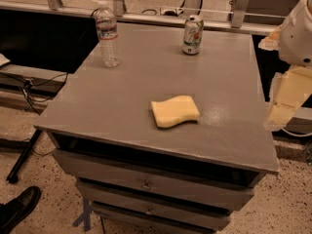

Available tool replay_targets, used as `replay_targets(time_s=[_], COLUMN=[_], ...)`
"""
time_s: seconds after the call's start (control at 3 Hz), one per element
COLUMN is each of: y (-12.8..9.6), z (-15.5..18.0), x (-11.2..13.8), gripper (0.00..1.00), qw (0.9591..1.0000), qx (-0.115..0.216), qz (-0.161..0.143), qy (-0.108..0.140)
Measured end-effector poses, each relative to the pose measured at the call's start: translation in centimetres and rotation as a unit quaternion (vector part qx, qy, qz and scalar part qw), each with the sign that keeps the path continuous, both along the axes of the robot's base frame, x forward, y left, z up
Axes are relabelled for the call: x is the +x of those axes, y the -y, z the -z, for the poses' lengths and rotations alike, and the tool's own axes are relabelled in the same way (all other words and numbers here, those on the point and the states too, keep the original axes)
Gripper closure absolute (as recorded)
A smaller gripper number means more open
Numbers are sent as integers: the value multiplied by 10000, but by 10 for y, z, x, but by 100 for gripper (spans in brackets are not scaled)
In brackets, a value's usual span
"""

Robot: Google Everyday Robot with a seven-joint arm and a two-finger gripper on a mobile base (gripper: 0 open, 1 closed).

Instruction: Move sponge near 7up can

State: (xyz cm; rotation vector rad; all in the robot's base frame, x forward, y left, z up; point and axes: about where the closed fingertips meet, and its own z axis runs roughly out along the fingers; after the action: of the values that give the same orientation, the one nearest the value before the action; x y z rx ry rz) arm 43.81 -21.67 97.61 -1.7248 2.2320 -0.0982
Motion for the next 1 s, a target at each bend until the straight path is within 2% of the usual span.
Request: replay_targets(time_s=[0.33,0.67,1.0], y=[-3,-16,-39], z=[0,17,43], x=[2,19,42], gripper=[0,0,0], qw=[10000,9997,9981], qx=[22,244,597], qz=[-8,-58,-155], qy=[44,39,-6])
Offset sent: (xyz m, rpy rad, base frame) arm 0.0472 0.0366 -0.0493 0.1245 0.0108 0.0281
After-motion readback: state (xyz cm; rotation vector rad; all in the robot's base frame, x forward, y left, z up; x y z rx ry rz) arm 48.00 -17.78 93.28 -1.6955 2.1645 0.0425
